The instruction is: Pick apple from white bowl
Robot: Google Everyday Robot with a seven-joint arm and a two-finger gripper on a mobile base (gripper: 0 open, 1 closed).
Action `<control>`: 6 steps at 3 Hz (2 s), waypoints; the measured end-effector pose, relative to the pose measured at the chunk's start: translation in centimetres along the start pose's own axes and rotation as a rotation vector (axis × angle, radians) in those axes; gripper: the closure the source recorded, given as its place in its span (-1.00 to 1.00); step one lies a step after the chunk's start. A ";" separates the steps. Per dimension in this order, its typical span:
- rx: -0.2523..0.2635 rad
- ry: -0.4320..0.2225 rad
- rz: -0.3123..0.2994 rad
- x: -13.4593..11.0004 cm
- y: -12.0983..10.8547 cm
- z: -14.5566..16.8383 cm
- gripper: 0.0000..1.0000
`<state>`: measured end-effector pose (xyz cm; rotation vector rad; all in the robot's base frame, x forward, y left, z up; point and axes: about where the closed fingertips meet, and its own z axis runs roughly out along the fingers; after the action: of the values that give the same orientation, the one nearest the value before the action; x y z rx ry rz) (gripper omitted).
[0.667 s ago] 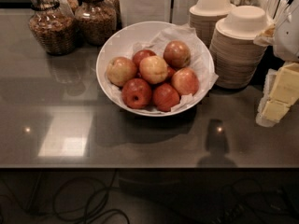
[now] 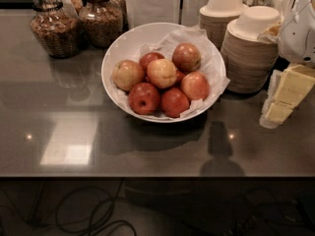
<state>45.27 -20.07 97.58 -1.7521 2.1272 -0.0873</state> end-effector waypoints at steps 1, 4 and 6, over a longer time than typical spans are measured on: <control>-0.026 -0.065 -0.091 -3.5 -1.5 2.1 -1.00; -0.019 -0.182 -0.159 -6.2 -1.8 4.6 -1.00; -0.024 -0.264 -0.366 -12.6 -2.0 7.3 -1.00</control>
Offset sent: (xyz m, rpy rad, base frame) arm 0.0235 0.0301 -0.0059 0.0308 -0.0060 0.0971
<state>51.37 -7.08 94.57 -2.0233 1.6155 0.0697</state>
